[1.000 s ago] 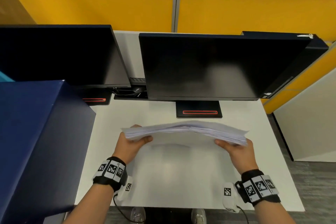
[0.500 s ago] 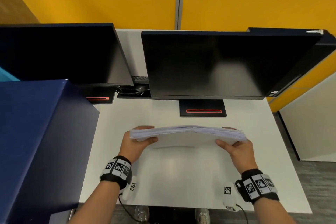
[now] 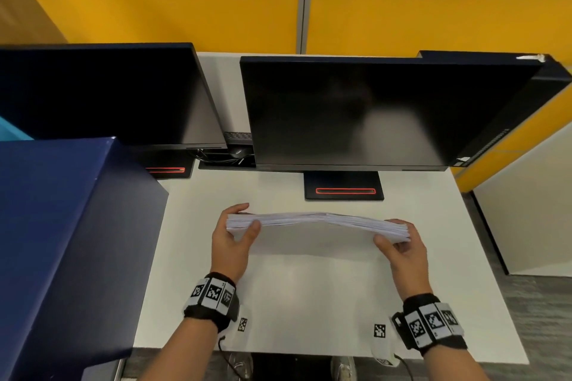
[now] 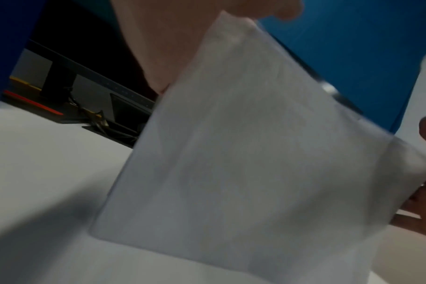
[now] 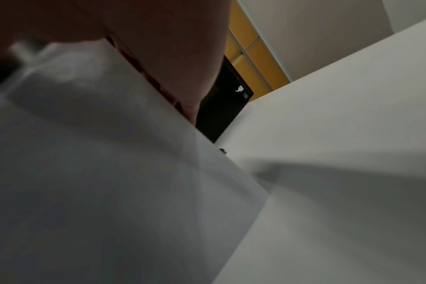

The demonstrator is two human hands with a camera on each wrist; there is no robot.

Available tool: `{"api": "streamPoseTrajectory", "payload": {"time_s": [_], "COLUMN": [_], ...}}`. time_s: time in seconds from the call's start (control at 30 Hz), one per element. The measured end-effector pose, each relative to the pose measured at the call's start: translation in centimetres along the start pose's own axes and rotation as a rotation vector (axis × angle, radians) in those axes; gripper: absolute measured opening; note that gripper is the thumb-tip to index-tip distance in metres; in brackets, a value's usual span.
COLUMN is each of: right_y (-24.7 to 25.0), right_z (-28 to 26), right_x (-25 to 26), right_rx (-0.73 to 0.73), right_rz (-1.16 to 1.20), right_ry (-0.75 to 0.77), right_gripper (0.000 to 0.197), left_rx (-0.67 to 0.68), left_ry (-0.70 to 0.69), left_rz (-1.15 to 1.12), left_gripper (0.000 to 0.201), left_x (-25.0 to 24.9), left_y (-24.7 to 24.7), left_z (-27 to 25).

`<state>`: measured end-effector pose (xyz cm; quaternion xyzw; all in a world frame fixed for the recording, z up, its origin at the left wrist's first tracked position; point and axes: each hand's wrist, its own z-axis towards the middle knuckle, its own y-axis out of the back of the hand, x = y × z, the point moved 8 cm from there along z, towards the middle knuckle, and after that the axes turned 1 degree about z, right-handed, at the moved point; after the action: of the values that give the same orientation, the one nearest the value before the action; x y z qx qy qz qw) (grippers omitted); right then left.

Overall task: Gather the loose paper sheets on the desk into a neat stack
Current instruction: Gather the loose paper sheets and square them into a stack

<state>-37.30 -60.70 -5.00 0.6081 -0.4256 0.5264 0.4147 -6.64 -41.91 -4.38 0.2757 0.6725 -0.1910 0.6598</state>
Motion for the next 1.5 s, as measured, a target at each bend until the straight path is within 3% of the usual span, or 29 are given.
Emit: {"api": "streamPoseTrajectory", "payload": {"time_s": [0.07,0.17,0.23,0.4,0.43,0.47,0.53,0.57,0.6,0.7,0.77,0.87,0.9,0.97,1.07,1.2,1.33,1.5], "right_y": [-0.1,0.0,-0.1,-0.3,-0.3,-0.1,-0.1,0.1,0.0,0.5,0.8,1.1,1.0,0.4,-0.2,-0.4,-1.0,-0.1], "right_z": [-0.2,0.1,0.6,1.4,1.6,1.8,2.1,2.0,2.0,2.2,2.5,2.5,2.5,2.3,2.4,2.3,1.5,1.5], "right_x": [0.9,0.7,0.5,1.3,1.3,1.1,-0.2,-0.9,-1.4,-2.2,-1.8,-0.1,-0.1,-0.8,-1.1,0.9,-0.6,0.7], "right_rx": [-0.072,-0.219,-0.238,-0.178,-0.128,-0.062,0.087,0.132,0.151,0.069,-0.013,-0.05,-0.033,0.056,0.051,-0.022,0.056,0.02], "right_rz": [0.045,0.02,0.037,-0.017,-0.04,-0.066,-0.108,-0.143,-0.191,-0.309,-0.256,-0.246,-0.233,-0.201,-0.209,-0.197,-0.269,-0.176], "right_ry": [0.032,-0.016,-0.018,0.021,0.03,0.031,-0.023,-0.059,-0.089,-0.113,-0.097,-0.025,-0.025,-0.058,-0.074,0.004,-0.075,0.008], "right_gripper": [0.039,0.032,0.027,0.015,0.009,0.017,0.052,0.061,0.058,0.023,0.026,0.053,0.049,0.023,0.02,0.03,0.028,0.037], "left_rx": [-0.057,-0.156,-0.155,-0.086,-0.025,0.042,0.132,0.159,0.163,0.131,0.101,0.104,0.119,0.155,0.133,0.096,0.088,0.098], "left_ry": [0.004,0.147,0.167,0.053,0.017,0.018,0.083,0.112,0.136,0.149,0.092,0.02,0.025,0.041,0.05,0.048,0.101,0.113], "left_rz": [-0.062,-0.12,-0.133,-0.047,-0.009,0.021,0.099,0.15,0.2,0.243,0.196,0.186,0.195,0.228,0.223,0.223,0.261,0.266], "left_gripper": [0.047,0.02,0.013,0.012,0.029,0.045,0.059,0.054,0.043,0.016,0.02,0.021,0.023,0.031,0.018,0.012,0.013,0.014], "left_x": [-0.8,-0.2,0.2,-0.1,-0.1,0.2,1.9,2.7,3.3,3.4,2.0,0.7,0.9,1.8,2.1,2.2,3.9,3.1], "left_y": [-0.2,-0.2,-0.2,0.3,0.2,0.0,0.3,0.4,0.5,0.3,0.3,0.5,0.5,0.3,0.0,0.4,0.7,0.5], "left_z": [-0.5,-0.4,0.0,0.6,0.7,0.9,1.2,1.3,1.4,2.1,2.7,3.1,3.1,3.0,2.8,2.8,2.3,2.4]}}
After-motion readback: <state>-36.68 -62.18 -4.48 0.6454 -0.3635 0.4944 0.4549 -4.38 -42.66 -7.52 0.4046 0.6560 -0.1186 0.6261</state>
